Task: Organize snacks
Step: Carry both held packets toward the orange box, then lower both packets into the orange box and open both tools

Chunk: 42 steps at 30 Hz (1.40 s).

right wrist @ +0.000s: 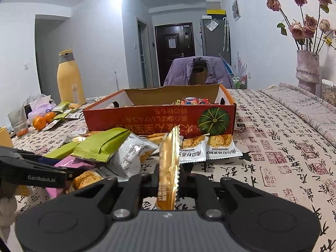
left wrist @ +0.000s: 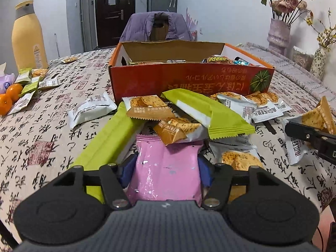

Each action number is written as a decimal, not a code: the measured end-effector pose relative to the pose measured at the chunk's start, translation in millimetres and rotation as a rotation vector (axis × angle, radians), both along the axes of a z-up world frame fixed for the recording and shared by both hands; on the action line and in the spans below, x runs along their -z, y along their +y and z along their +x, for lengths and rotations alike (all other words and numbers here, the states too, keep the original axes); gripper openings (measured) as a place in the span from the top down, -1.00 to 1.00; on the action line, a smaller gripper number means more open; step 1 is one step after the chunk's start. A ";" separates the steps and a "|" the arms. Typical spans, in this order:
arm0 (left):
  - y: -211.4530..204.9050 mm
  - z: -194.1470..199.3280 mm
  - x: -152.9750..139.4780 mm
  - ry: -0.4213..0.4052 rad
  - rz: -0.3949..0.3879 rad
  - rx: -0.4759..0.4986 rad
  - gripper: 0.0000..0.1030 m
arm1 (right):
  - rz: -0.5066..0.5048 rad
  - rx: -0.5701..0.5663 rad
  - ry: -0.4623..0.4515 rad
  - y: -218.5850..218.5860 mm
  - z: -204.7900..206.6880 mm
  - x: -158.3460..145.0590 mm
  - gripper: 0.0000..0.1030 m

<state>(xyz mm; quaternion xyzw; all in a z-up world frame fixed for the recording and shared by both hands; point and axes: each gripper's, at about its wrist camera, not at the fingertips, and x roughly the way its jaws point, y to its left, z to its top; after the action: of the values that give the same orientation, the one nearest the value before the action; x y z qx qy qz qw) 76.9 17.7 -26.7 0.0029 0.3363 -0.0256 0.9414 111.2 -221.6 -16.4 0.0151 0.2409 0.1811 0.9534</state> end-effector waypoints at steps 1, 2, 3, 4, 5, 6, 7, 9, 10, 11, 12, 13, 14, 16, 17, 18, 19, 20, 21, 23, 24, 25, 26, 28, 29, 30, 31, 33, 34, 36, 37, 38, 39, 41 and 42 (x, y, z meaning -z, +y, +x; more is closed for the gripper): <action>-0.2 -2.8 -0.7 -0.004 -0.003 0.000 -0.18 | 0.001 0.000 -0.001 -0.4 -0.3 -0.1 0.77; -0.7 -5.1 -1.8 -0.008 -0.004 0.000 -0.18 | 0.002 0.000 -0.002 -0.7 -0.6 -0.2 0.77; -1.0 -7.8 -2.7 -0.013 -0.003 -0.001 -0.18 | 0.002 0.000 -0.003 -0.8 -1.1 -0.7 0.77; -1.7 -11.4 -4.3 -0.023 -0.002 -0.001 -0.18 | 0.004 0.001 -0.005 -1.1 -1.6 -1.0 0.77; -2.4 -14.2 -6.0 -0.032 0.000 -0.001 -0.18 | 0.005 0.001 -0.007 -1.4 -1.9 -1.5 0.77; -3.0 -17.1 -8.0 -0.041 0.001 0.000 -0.18 | 0.006 0.002 -0.009 -1.7 -2.3 -1.9 0.77; -3.5 -20.9 -10.8 -0.054 0.000 0.002 -0.18 | 0.007 0.003 -0.010 -1.9 -2.5 -2.4 0.77; -4.1 -27.4 -15.7 -0.076 -0.001 0.002 -0.18 | 0.010 0.004 -0.015 -2.5 -3.5 -3.6 0.77; -4.3 -31.4 -19.1 -0.090 -0.002 0.003 -0.18 | 0.011 0.005 -0.018 -2.8 -4.3 -4.3 0.77; -4.4 -33.8 -22.5 -0.101 -0.003 0.004 -0.18 | 0.013 0.004 -0.021 -3.1 -5.0 -5.3 0.77; -4.2 -36.6 -25.8 -0.114 -0.004 0.003 -0.18 | 0.014 0.005 -0.025 -3.4 -5.7 -6.2 0.76; -4.1 -39.7 -30.1 -0.130 -0.005 0.001 -0.18 | 0.014 0.005 -0.028 -3.6 -6.3 -7.3 0.76; -4.1 -41.8 -33.5 -0.144 -0.006 -0.001 -0.18 | 0.015 0.005 -0.032 -3.8 -6.6 -8.4 0.76; -2.7 -44.8 -41.6 -0.173 -0.008 -0.005 -0.18 | 0.016 0.006 -0.039 -4.3 -7.2 -10.8 0.76; -2.7 -44.9 -45.1 -0.184 -0.009 -0.006 -0.19 | 0.016 0.006 -0.043 -4.5 -7.3 -12.1 0.76; -2.6 -44.6 -48.4 -0.194 -0.008 -0.007 -0.19 | 0.016 0.006 -0.048 -4.4 -7.2 -13.5 0.76; -3.0 -43.8 -51.9 -0.204 -0.008 -0.008 -0.19 | 0.016 0.007 -0.051 -4.3 -6.7 -14.5 0.77; -3.6 -42.7 -54.5 -0.213 -0.008 -0.009 -0.19 | 0.015 0.007 -0.056 -4.2 -6.1 -15.6 0.76; -4.3 -41.4 -57.2 -0.221 -0.008 -0.008 -0.19 | 0.014 0.008 -0.061 -3.8 -5.2 -17.2 0.77; -5.9 -37.7 -62.8 -0.240 -0.009 -0.008 -0.19 | 0.012 0.009 -0.071 -3.2 -2.0 -20.3 0.76; -7.0 -34.9 -65.9 -0.250 -0.010 -0.008 -0.19 | 0.012 0.010 -0.077 -2.8 0.1 -22.1 0.76; -7.3 -32.6 -68.0 -0.257 -0.011 -0.009 -0.19 | 0.011 0.010 -0.083 -2.1 2.5 -23.9 0.76; -8.4 -29.1 -70.9 -0.266 -0.010 -0.011 -0.19 | 0.012 0.011 -0.089 -2.0 5.5 -26.2 0.76; -10.5 -20.7 -76.9 -0.282 -0.011 -0.014 -0.19 | 0.012 0.010 -0.102 -0.1 11.9 -30.5 0.76; -11.2 -17.1 -79.2 -0.290 -0.013 -0.016 -0.19 | 0.011 0.009 -0.110 0.9 15.4 -32.6 0.76; -12.5 -12.1 -82.3 -0.299 -0.013 -0.017 -0.19 | 0.010 0.008 -0.117 2.0 18.9 -34.7 0.76; -13.7 -7.4 -85.0 -0.306 -0.013 -0.017 -0.19 | 0.009 0.007 -0.124 3.1 23.0 -37.3 0.76; -16.1 1.7 -90.3 -0.319 -0.012 -0.020 -0.19 | 0.006 0.004 -0.137 6.4 32.9 -42.3 0.76; -17.1 7.7 -93.1 -0.327 -0.012 -0.020 -0.19 | 0.005 0.002 -0.143 8.6 37.0 -44.4 0.76; -19.5 16.9 -98.1 -0.340 -0.013 -0.024 -0.19 | 0.000 -0.003 -0.158 12.2 47.7 -49.8 0.76; -20.6 22.9 -100.7 -0.347 -0.011 -0.026 -0.19 | -0.003 -0.006 -0.164 14.4 53.3 -52.2 0.77; -21.8 27.5 -102.6 -0.353 -0.011 -0.027 -0.19 | -0.005 -0.009 -0.170 16.9 59.8 -54.9 0.76; -22.3 32.6 -104.3 -0.359 -0.010 -0.029 -0.19 | -0.007 -0.011 -0.174 18.4 65.6 -57.4 0.76; -23.6 44.5 -107.6 -0.364 -0.009 -0.037 -0.19 | -0.009 -0.014 -0.182 22.6 79.4 -62.3 0.76; -24.1 50.0 -108.9 -0.367 -0.009 -0.038 -0.19 | -0.009 -0.017 -0.185 24.8 86.1 -64.4 0.76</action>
<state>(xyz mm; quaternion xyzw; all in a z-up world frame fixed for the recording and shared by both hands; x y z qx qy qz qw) 126.9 -6.5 82.1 -0.0030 0.1589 -0.0085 0.9873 197.3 -196.8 48.0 -0.0080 0.1529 0.1886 0.9701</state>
